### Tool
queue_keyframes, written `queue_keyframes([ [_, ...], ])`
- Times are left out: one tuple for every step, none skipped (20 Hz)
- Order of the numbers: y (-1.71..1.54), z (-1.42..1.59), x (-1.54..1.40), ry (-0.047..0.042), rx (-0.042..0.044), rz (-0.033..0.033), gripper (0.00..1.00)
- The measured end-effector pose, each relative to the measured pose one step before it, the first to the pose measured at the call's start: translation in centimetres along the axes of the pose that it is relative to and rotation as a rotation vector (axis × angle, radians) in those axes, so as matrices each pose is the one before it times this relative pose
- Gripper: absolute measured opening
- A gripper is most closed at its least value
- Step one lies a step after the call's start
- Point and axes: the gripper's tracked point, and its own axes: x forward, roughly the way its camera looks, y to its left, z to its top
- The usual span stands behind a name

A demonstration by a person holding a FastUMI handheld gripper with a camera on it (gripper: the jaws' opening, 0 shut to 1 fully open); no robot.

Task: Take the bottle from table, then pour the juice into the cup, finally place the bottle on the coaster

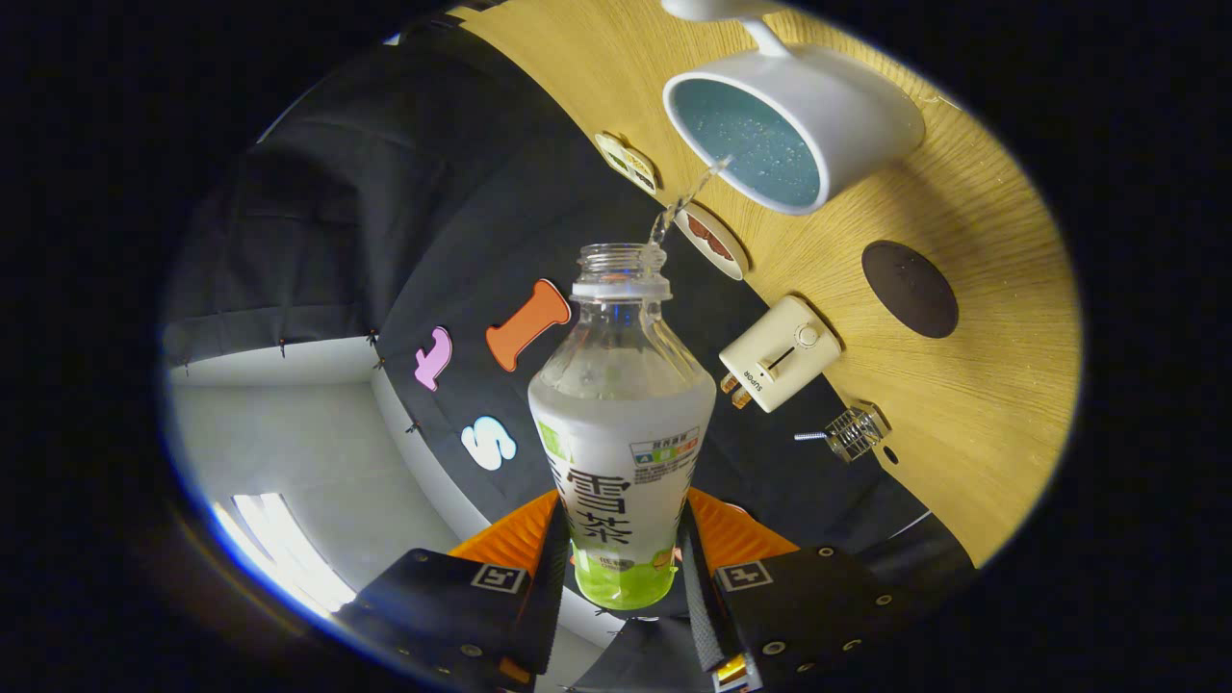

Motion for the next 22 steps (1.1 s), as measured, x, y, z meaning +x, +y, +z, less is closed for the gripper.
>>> queue_keyframes([
  [0.205,-0.100,0.087,-0.00349,0.01648,0.00489,0.57],
  [0.170,-0.074,0.035,-0.00318,0.01693,0.00456,0.57],
  [0.091,-0.014,0.046,-0.00371,0.01261,0.00334,0.57],
  [0.074,0.029,0.020,-0.00252,0.01174,0.00348,0.57],
  [0.161,0.009,0.004,-0.00209,0.01213,0.00473,0.57],
  [0.070,0.012,0.008,-0.00347,0.00922,0.00659,0.57],
  [0.065,-0.113,-0.054,-0.00205,0.01055,0.00932,0.57],
  [0.150,0.002,0.105,-0.00665,0.01289,0.00998,0.57],
  [0.109,-0.011,0.046,-0.00514,0.01291,0.01090,0.57],
  [0.050,-0.039,0.025,-0.00150,0.00944,0.00747,0.57],
  [0.129,0.027,0.021,0.00028,0.00388,0.00434,0.57],
  [0.021,0.011,0.044,0.00003,0.00116,0.00476,0.57],
  [0.049,-0.036,-0.026,0.00323,0.00194,0.00365,0.57],
  [0.044,0.053,-0.040,0.00085,-0.00067,0.00341,0.57],
  [-0.075,-0.092,0.121,0.00155,-0.00578,-0.00075,0.57],
  [-0.149,0.197,-0.093,-0.00300,-0.01129,-0.00394,0.57],
  [-0.117,0.074,-0.038,-0.00234,-0.01204,-0.00845,0.57],
  [-0.242,0.192,-0.062,-0.00576,-0.01634,-0.01395,0.57],
  [-0.371,0.198,-0.093,-0.00540,-0.02358,-0.02385,0.57],
  [-0.861,0.329,-0.256,-0.00900,-0.04232,-0.05007,0.57],
  [-0.938,0.601,-0.182,-0.00454,-0.03593,-0.04238,0.57],
  [-0.758,0.436,-0.018,-0.00530,-0.01951,-0.02241,0.57],
])
